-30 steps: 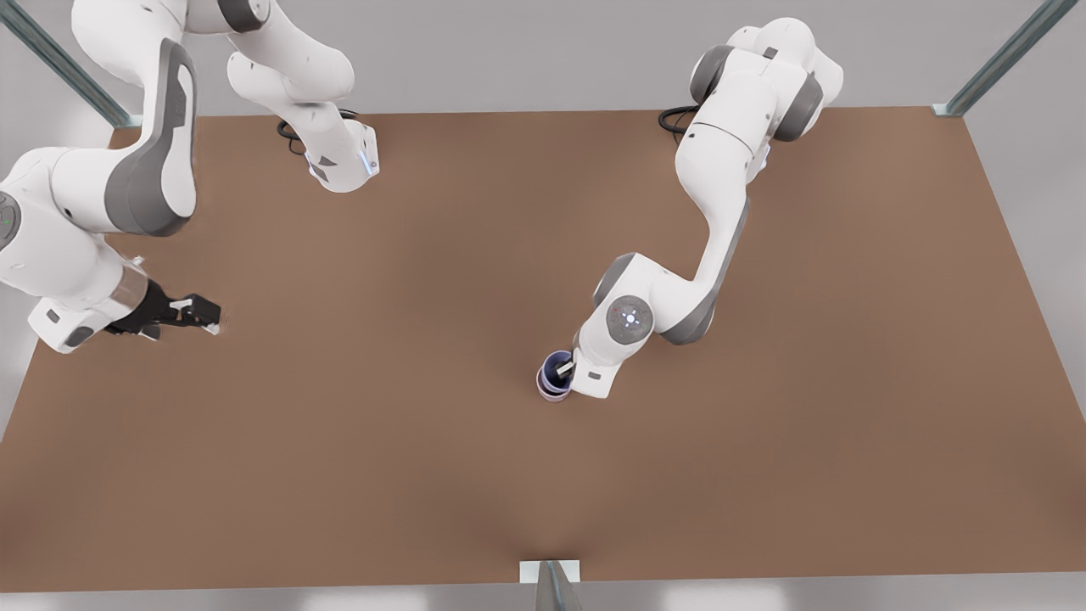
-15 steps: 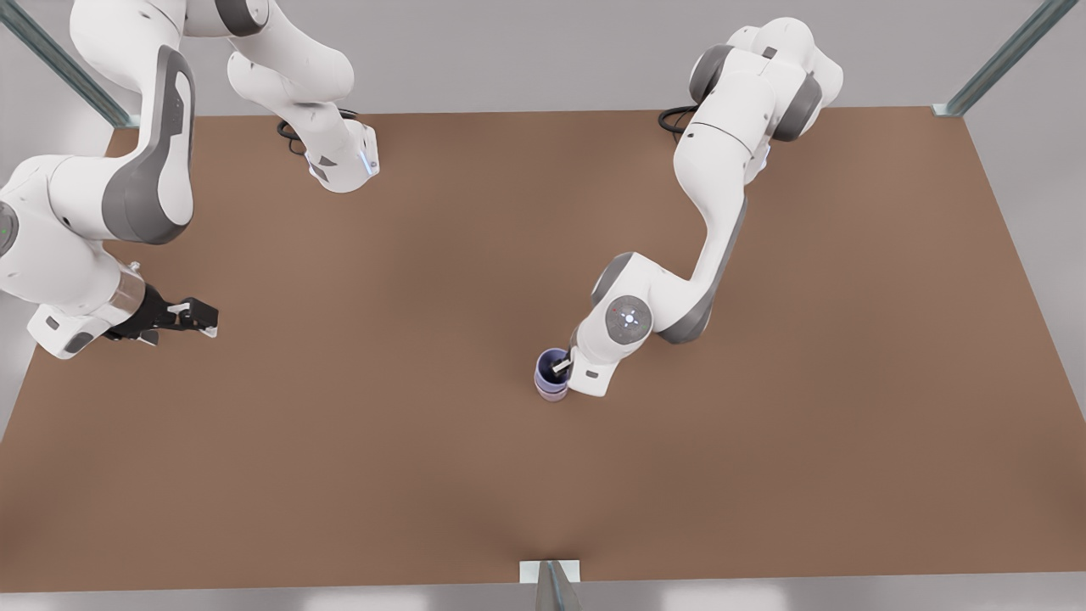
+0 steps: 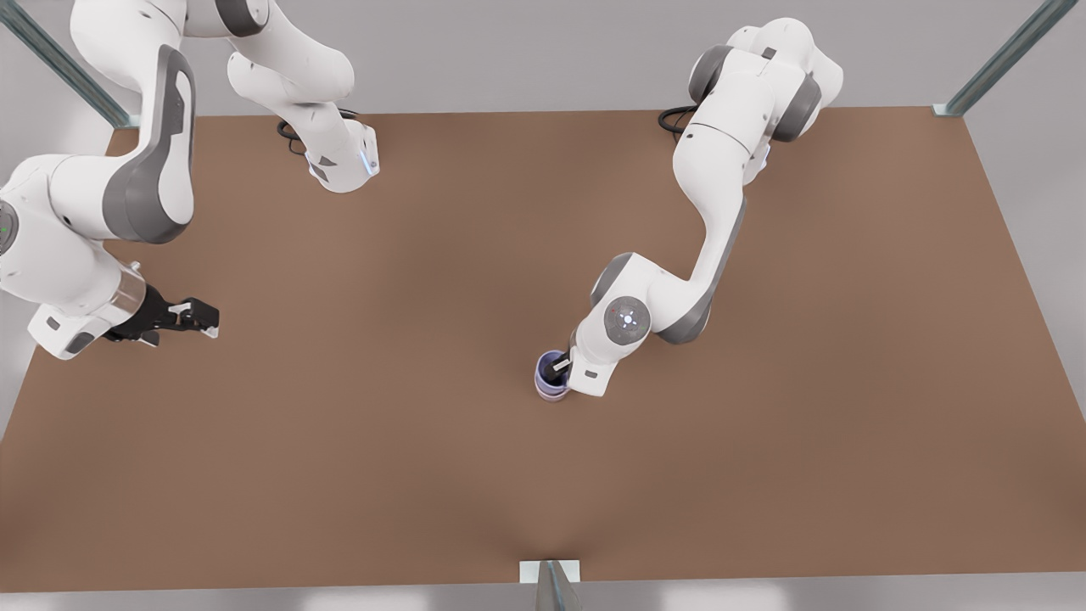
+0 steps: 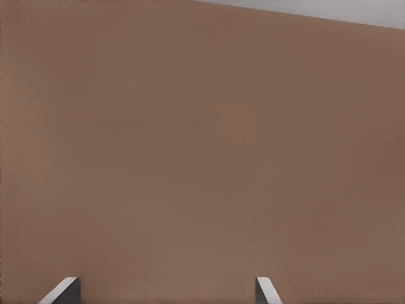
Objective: Stack the cups, with the pink cup at the bottom and the purple cup at the top
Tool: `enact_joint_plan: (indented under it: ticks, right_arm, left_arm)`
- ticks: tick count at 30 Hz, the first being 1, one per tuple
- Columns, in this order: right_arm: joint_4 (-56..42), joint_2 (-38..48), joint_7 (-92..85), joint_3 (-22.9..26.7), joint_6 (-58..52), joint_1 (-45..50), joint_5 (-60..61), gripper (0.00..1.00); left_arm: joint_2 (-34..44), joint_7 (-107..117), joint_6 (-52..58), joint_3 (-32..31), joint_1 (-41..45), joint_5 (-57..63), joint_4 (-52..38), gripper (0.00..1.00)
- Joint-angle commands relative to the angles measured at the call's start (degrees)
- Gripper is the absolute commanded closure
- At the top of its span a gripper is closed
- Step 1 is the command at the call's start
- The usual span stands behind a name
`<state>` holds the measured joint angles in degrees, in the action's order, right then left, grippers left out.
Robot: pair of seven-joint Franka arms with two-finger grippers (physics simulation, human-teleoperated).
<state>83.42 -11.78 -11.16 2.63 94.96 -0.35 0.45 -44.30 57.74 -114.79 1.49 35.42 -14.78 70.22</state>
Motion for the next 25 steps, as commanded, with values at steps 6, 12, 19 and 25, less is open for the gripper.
enact_joint_plan:
  ticks: [6, 12, 19, 25]
  right_arm:
    - [-0.1, -0.5, 0.0, 0.0, 0.0, -0.2, 0.0, 0.0]
    - [0.0, -1.0, 0.0, 0.0, 0.3, -0.2, 0.0, 0.0]
    - [-0.1, -1.0, -0.7, 0.0, 0.3, -0.4, 0.1, 0.0]
    - [-0.2, -1.7, -0.8, 0.0, 0.3, -0.4, 0.2, 0.0]
  left_arm:
    - [0.1, 0.0, 0.0, 0.0, 0.0, -0.1, -0.1, 0.0]
    - [2.2, -0.2, 1.1, 0.1, -1.0, 0.3, -0.3, 0.0]
    - [21.8, -52.4, 35.0, 12.5, -14.1, 10.5, -0.7, 0.0]
    - [29.8, -52.4, 28.1, 7.7, -20.1, 13.2, 11.1, 0.0]
